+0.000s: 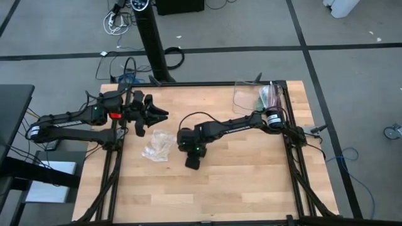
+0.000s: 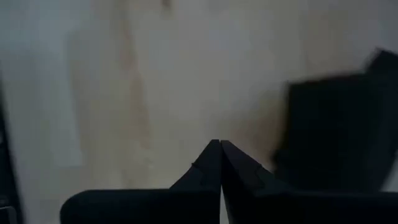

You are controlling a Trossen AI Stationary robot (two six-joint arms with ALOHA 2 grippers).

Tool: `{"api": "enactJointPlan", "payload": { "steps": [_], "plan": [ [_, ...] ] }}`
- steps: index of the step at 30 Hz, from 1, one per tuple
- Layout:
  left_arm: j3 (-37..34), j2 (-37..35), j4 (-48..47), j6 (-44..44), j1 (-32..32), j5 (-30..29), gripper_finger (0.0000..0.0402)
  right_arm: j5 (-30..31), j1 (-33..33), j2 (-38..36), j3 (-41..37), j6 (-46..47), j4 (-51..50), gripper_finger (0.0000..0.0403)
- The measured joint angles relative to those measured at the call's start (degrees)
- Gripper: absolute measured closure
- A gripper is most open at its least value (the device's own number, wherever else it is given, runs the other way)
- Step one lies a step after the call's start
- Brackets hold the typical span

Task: Roll bandage
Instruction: Roll the black bandage

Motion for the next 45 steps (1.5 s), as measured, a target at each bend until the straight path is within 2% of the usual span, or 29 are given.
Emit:
{"api": "enactJointPlan", "payload": {
  "steps": [3,8,10,17,26,28,35,41,45],
  "plan": [
    [0.0,0.0,-1.1,0.04,0.0,0.78,0.0282,2.02,0.69,-2.45,1.0,0.86,0.12,0.0392],
    [0.0,0.0,-3.61,0.09,0.0,1.4,0.0282,14.51,0.14,-6.17,0.14,5.37,-0.7,0.0389],
    [-0.02,0.0,-3.83,0.09,0.0,1.47,0.0282,15.82,-0.88,-5.91,-1.46,7.07,-1.13,0.0396],
    [-0.02,0.0,-4.55,-0.07,0.0,1.47,0.0282,14.28,-0.82,-5.04,-10.7,12.5,3.21,0.0401],
    [-0.02,0.0,-5.05,-0.01,0.0,1.25,0.0282,6.35,4.6,-5.56,-9.49,10.07,6.94,0.04],
    [-0.02,0.0,-5.36,0.0,0.0,1.25,0.0282,6.85,5.55,-5.54,-7.52,9.97,6.89,0.0395],
    [-0.02,0.0,-7.05,0.04,-0.02,2.9,0.0282,11.65,6.16,-5.6,-1.13,13.04,1.49,0.0346],
    [-0.02,0.0,-7.97,0.04,-0.01,4.45,0.0282,9.1,5.38,-5.67,-0.98,13.14,4.3,0.0288],
    [-0.02,0.0,-7.98,0.04,-0.02,5.4,0.0282,9.48,5.88,-5.67,-2.51,13.56,3.2,0.0268]
  ]
}}
